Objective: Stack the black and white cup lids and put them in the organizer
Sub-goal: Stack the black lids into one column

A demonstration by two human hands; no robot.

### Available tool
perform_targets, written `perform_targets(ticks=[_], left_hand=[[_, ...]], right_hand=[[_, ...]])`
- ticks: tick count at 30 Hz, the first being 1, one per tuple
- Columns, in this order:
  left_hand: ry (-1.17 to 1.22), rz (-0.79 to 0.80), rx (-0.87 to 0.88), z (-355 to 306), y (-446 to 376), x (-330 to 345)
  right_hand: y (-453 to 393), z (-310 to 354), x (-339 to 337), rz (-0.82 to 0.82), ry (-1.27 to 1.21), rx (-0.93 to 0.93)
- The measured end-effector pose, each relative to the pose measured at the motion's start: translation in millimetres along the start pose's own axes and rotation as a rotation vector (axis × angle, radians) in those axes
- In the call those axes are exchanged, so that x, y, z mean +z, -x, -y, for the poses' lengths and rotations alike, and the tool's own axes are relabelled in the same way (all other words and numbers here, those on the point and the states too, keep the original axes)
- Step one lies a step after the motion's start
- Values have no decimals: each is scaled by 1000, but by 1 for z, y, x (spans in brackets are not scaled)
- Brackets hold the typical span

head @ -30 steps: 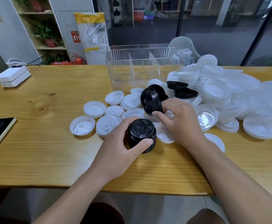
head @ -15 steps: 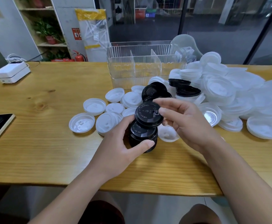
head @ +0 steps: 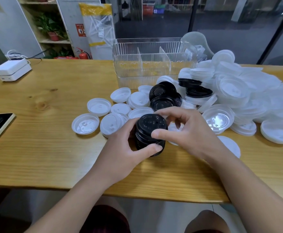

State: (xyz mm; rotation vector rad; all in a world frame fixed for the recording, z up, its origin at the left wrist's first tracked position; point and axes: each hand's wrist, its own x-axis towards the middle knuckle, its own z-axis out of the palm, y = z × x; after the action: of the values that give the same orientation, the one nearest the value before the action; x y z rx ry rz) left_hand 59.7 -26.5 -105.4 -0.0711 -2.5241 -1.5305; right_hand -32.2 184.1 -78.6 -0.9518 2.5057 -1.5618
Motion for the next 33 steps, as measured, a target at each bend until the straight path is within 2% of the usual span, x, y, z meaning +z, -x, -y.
perform_targets(ticks=[4,14,17,20,25,33], left_hand=[[1,-27,-33,0,0,0],[-45,-28,-25,0,0,1],[-59,-32,-19,1,0,2],[-77,-42,-13,0,3,2],[-61,-43,33,-3,3,3],[-42,-12,29,-6,3,3]], right_hand=[[1,0,5,-23,146,-98],[0,-3,4,14,217,-134],[-5,-10,1,-132,168,-136],[-14,-30,0,-302,347,-167],[-30,-54,10,-307,620,-198],[-38,-52,9,-295,690,-234]])
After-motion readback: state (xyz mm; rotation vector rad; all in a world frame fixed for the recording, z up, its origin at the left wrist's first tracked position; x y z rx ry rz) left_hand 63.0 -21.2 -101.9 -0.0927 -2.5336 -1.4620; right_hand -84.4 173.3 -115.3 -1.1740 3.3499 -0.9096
